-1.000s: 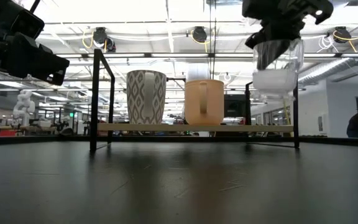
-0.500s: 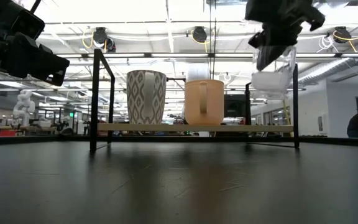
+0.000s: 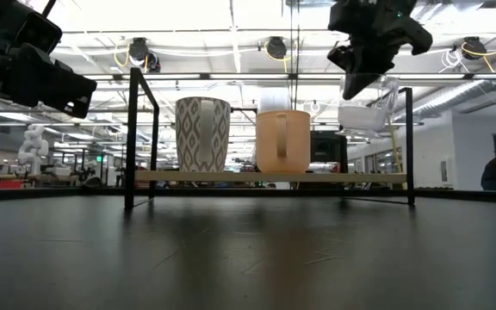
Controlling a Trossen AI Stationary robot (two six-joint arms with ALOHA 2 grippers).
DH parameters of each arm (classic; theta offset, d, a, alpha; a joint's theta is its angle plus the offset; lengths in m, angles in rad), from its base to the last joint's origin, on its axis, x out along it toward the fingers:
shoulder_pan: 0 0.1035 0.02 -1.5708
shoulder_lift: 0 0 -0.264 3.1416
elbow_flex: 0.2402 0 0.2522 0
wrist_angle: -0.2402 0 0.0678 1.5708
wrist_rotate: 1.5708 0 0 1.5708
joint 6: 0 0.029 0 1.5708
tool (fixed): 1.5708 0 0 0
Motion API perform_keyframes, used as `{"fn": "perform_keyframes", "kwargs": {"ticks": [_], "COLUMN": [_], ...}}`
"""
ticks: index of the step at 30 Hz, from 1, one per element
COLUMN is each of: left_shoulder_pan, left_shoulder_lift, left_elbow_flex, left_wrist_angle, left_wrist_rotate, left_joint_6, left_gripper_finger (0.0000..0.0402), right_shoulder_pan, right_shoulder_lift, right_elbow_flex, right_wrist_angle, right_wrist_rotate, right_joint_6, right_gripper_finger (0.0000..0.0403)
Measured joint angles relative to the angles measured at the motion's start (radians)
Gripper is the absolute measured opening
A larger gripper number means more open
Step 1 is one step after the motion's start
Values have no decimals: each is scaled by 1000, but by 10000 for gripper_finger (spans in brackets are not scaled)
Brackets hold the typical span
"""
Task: Stack small to large cups/mugs on shelf
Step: Put the transparent mug on the shelf
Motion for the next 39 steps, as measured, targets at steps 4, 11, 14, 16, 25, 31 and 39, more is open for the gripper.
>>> {"fn": "perform_keyframes", "kwargs": {"ticks": [4,11,14,16,25,31,39], "left_shoulder_pan": [0,0,0,0,0,0,0], "left_shoulder_lift": [0,0,0,0,0,0,0], "left_elbow_flex": [0,0,0,0,0,0,0], "left_wrist_angle": [1,0,-2,-6,-24,-27,-48], "left_wrist_rotate": [0,-2,-4,-4,-4,-5,-5], "left_joint_6": [1,1,1,3,8,15,8], "left_gripper_finger": [10,10,10,10,10,10,10], "right_shoulder_pan": [-37,-111,-133,-140,-143,-150,-150], "right_shoulder_lift": [36,118,151,164,203,205,205], "right_elbow_flex": [22,60,80,91,93,93,93], "right_wrist_angle": [6,3,-8,-25,-31,-17,-17], "right_wrist_rotate": [-61,-61,-61,-60,-62,-63,-63], "right_joint_6": [-55,-23,5,-2,-27,-28,-22], "right_gripper_finger": [0,0,0,0,0,0,0]}}
